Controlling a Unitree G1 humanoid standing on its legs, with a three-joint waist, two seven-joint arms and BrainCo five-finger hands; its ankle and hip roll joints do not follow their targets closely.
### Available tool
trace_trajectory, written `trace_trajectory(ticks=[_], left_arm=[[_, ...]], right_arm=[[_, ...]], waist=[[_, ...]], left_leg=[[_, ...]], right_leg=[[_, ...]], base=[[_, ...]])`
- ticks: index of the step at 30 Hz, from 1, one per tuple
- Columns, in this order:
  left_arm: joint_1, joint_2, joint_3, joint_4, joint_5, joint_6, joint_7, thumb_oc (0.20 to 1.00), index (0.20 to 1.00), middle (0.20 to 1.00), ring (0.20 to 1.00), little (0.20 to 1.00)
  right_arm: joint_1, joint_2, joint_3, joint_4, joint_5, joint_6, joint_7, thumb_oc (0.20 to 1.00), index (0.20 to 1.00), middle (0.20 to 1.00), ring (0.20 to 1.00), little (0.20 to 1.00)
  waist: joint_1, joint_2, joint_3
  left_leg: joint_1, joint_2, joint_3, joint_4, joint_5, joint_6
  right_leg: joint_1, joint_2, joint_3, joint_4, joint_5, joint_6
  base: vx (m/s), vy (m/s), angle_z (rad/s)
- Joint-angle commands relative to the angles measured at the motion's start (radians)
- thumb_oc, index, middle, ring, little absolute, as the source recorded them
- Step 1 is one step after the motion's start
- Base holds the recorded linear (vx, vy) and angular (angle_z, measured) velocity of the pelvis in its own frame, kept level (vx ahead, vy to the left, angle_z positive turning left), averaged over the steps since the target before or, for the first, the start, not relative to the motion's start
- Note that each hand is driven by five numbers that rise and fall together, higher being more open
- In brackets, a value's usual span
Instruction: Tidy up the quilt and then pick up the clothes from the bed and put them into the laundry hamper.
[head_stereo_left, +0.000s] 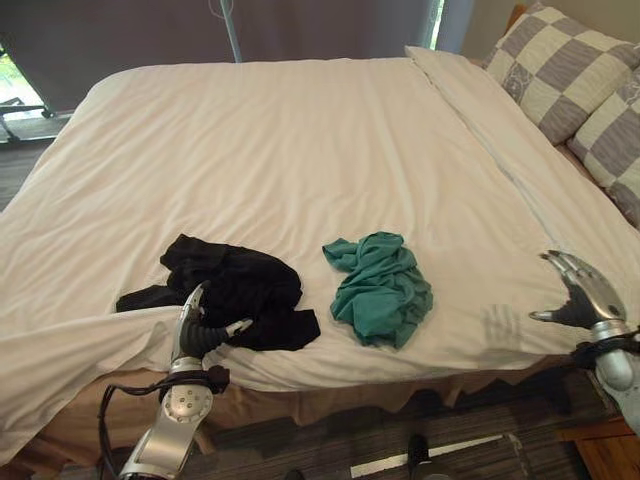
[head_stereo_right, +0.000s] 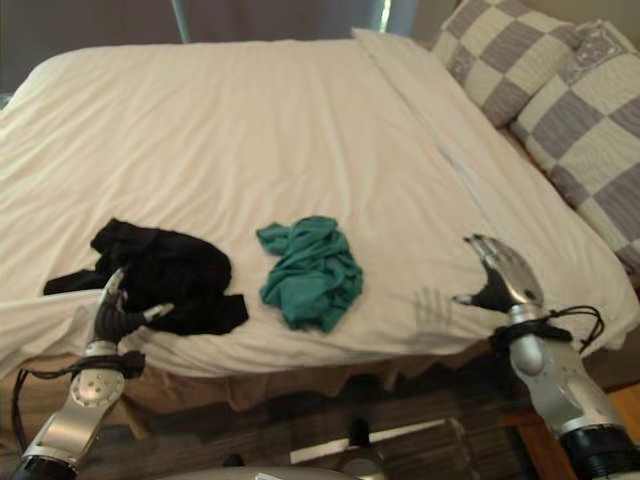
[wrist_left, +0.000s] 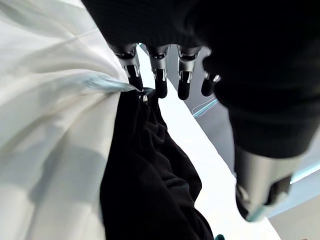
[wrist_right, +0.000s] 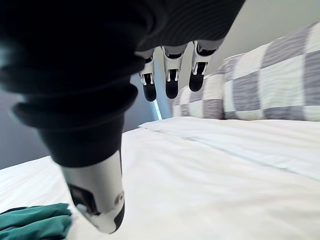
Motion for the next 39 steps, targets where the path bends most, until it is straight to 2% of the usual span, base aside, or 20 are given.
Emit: trace_trajectory(ticks=[1,6,7,8,9,10,11,12,14,17,19,23,27,29,30,31,34,35,36,39], left_arm=[[-0.128,0.040,-0.017,-0.070,0.052,-0.108,-0.041,1.000,1.000,1.000,1.000,1.000],[-0.123,0.073,0.021,-0.078,0.068,-0.104,-0.022,1.000,1.000,1.000,1.000,1.000],[-0.081,0.344,0.257,0.040,-0.064,-0.134,-0.049,1.000,1.000,1.000,1.000,1.000],[-0.102,0.266,0.195,-0.057,0.012,-0.097,-0.033,1.000,1.000,1.000,1.000,1.000],[-0.122,0.227,0.125,-0.067,0.108,-0.081,-0.023,1.000,1.000,1.000,1.000,1.000],[-0.083,0.080,0.081,-0.072,-0.158,-0.046,-0.061,1.000,1.000,1.000,1.000,1.000],[-0.099,0.214,0.131,-0.103,-0.020,-0.077,-0.046,1.000,1.000,1.000,1.000,1.000],[-0.089,0.285,0.162,-0.130,0.114,-0.080,-0.034,1.000,1.000,1.000,1.000,1.000],[-0.131,0.323,0.150,-0.116,0.175,-0.100,-0.018,1.000,1.000,1.000,1.000,1.000],[-0.194,0.344,0.122,-0.101,0.184,-0.095,0.011,1.000,1.000,1.000,1.000,1.000],[-0.222,0.373,0.119,-0.118,0.240,-0.088,0.040,1.000,1.000,1.000,1.000,1.000],[-0.276,0.382,0.082,-0.106,0.296,-0.063,0.051,1.000,1.000,1.000,1.000,1.000],[-0.329,0.359,0.014,-0.018,0.345,-0.013,0.038,1.000,1.000,1.000,1.000,1.000],[-0.354,0.321,-0.024,0.097,0.376,0.042,0.023,1.000,1.000,1.000,1.000,1.000],[-0.361,0.320,-0.027,0.104,0.377,0.041,0.026,1.000,1.000,1.000,1.000,1.000],[-0.359,0.291,-0.042,0.210,0.427,0.087,0.007,1.000,1.000,1.000,1.000,1.000],[-0.349,0.270,-0.040,0.285,0.454,0.113,0.002,1.000,1.000,1.000,1.000,1.000],[-0.340,0.264,-0.041,0.316,0.465,0.123,-0.006,0.548,0.548,0.548,0.548,0.548],[-0.326,0.256,-0.042,0.342,0.478,0.130,-0.017,0.200,0.200,0.200,0.200,0.200],[-0.264,0.243,-0.058,0.397,0.498,0.122,-0.041,0.200,0.200,0.200,0.200,0.200]], right_arm=[[-0.114,-0.025,0.045,-0.037,-0.026,-0.012,-0.004,1.000,1.000,1.000,1.000,1.000],[-0.149,-0.016,0.097,-0.026,-0.034,-0.007,0.003,1.000,1.000,1.000,1.000,1.000],[-0.134,-0.074,0.061,-0.040,0.006,-0.041,0.034,1.000,1.000,1.000,1.000,1.000],[-0.152,-0.053,0.082,-0.065,0.004,-0.022,0.029,1.000,1.000,1.000,1.000,1.000],[-0.158,-0.020,0.105,-0.078,-0.009,-0.019,0.027,1.000,1.000,1.000,1.000,1.000],[-0.147,-0.003,0.090,-0.102,-0.015,-0.016,0.026,1.000,1.000,1.000,1.000,1.000],[-0.147,-0.022,0.087,-0.099,-0.016,-0.001,0.032,1.000,1.000,1.000,1.000,1.000],[-0.142,-0.031,0.066,-0.108,-0.005,-0.017,0.039,1.000,1.000,1.000,1.000,1.000],[-0.145,-0.050,0.060,-0.115,0.017,-0.034,0.033,1.000,1.000,1.000,1.000,1.000],[-0.200,-0.065,0.109,-0.097,0.030,-0.036,0.029,1.000,1.000,1.000,1.000,1.000],[-0.226,-0.074,0.132,-0.109,0.025,-0.045,0.024,1.000,1.000,1.000,1.000,1.000],[-0.260,-0.075,0.155,-0.112,0.019,-0.045,0.018,1.000,1.000,1.000,1.000,1.000],[-0.321,-0.058,0.190,-0.112,0.005,-0.029,0.008,1.000,1.000,1.000,1.000,1.000],[-0.366,-0.038,0.214,-0.107,-0.008,-0.010,0.002,1.000,1.000,1.000,1.000,1.000],[-0.371,-0.038,0.216,-0.104,-0.009,-0.009,0.001,1.000,1.000,1.000,1.000,1.000],[-0.404,-0.018,0.230,-0.105,-0.021,0.000,-0.006,1.000,1.000,1.000,1.000,1.000],[-0.409,-0.005,0.233,-0.112,-0.029,0.003,-0.011,1.000,1.000,1.000,1.000,1.000],[-0.411,-0.002,0.231,-0.115,-0.031,0.003,-0.012,1.000,1.000,1.000,1.000,1.000],[-0.416,0.001,0.230,-0.120,-0.032,0.004,-0.013,1.000,1.000,1.000,1.000,1.000],[-0.465,0.004,0.244,-0.129,-0.027,-0.001,-0.020,1.000,1.000,1.000,1.000,1.000]], waist=[[-0.009,-0.049,0.027],[0.004,-0.048,0.037],[0.031,-0.022,0.043],[0.020,-0.036,0.043],[0.011,-0.040,0.046],[0.018,-0.035,0.058],[0.023,-0.022,0.059],[0.021,-0.028,0.061],[0.015,-0.031,0.062],[0.013,-0.030,0.074],[0.008,-0.026,0.083],[0.001,-0.022,0.104],[-0.008,-0.020,0.157],[-0.007,-0.020,0.192],[-0.006,-0.020,0.192],[-0.003,-0.023,0.220],[0.000,-0.027,0.235],[0.001,-0.029,0.242],[0.004,-0.030,0.249],[0.026,-0.027,0.268]], left_leg=[[0.036,0.070,0.013,-0.007,-0.038,-0.058],[0.034,0.072,0.008,-0.007,-0.036,-0.059],[0.036,0.074,0.002,-0.007,-0.036,-0.061],[0.024,0.070,0.001,-0.007,-0.026,-0.061],[0.022,0.070,0.002,-0.007,-0.027,-0.061],[0.023,0.068,-0.002,-0.007,-0.030,-0.057],[0.022,0.071,-0.004,-0.007,-0.031,-0.059],[0.016,0.070,-0.007,-0.007,-0.026,-0.061],[0.008,0.069,-0.004,-0.007,-0.024,-0.063],[0.002,0.069,0.001,-0.007,-0.022,-0.064],[-0.003,0.071,0.005,-0.007,-0.020,-0.065],[-0.021,0.072,0.008,-0.007,-0.015,-0.065],[-0.055,0.073,0.015,-0.007,0.000,-0.062],[-0.085,0.076,0.024,-0.003,0.012,-0.061],[-0.087,0.077,0.025,-0.003,0.013,-0.061],[-0.106,0.078,0.033,0.006,0.020,-0.061],[-0.114,0.080,0.039,0.013,0.021,-0.062],[-0.120,0.080,0.037,0.019,0.020,-0.062],[-0.126,0.081,0.036,0.026,0.019,-0.062],[-0.149,0.079,0.028,0.050,0.012,-0.062]], right_leg=[[0.066,-0.074,-0.009,0.007,-0.069,0.060],[0.072,-0.076,-0.016,0.008,-0.071,0.060],[0.078,-0.076,-0.021,0.010,-0.075,0.063],[0.072,-0.081,-0.026,0.009,-0.069,0.064],[0.069,-0.080,-0.026,0.010,-0.071,0.064],[0.070,-0.082,-0.030,0.012,-0.076,0.062],[0.071,-0.080,-0.032,0.012,-0.077,0.063],[0.068,-0.081,-0.035,0.011,-0.073,0.063],[0.062,-0.084,-0.037,0.012,-0.072,0.065],[0.051,-0.083,-0.035,0.016,-0.070,0.064],[0.037,-0.081,-0.029,0.017,-0.070,0.065],[0.009,-0.079,-0.019,0.029,-0.071,0.064],[-0.055,-0.077,-0.001,0.057,-0.069,0.062],[-0.103,-0.076,0.012,0.078,-0.066,0.059],[-0.108,-0.076,0.014,0.080,-0.067,0.059],[-0.137,-0.077,0.024,0.095,-0.064,0.056],[-0.154,-0.079,0.029,0.107,-0.066,0.054],[-0.160,-0.079,0.031,0.111,-0.066,0.053],[-0.166,-0.080,0.031,0.117,-0.066,0.052],[-0.179,-0.087,0.029,0.135,-0.071,0.047]], base=[[0.04,-0.020,0.00],[0.02,-0.011,0.03],[0.00,0.000,0.00],[0.01,0.006,-0.05],[0.00,0.003,0.04],[0.02,-0.004,0.16],[0.02,-0.007,0.15],[0.02,-0.025,0.12],[0.01,-0.009,0.04],[0.00,-0.006,0.02],[-0.01,-0.016,-0.06],[-0.05,-0.001,-0.07],[-0.13,0.006,-0.07],[-0.14,0.002,-0.28],[-0.14,-0.013,-0.27],[-0.08,-0.010,-0.10],[-0.05,-0.012,-0.08],[-0.03,-0.015,-0.05],[-0.02,-0.012,-0.04],[-0.01,-0.018,-0.02]])
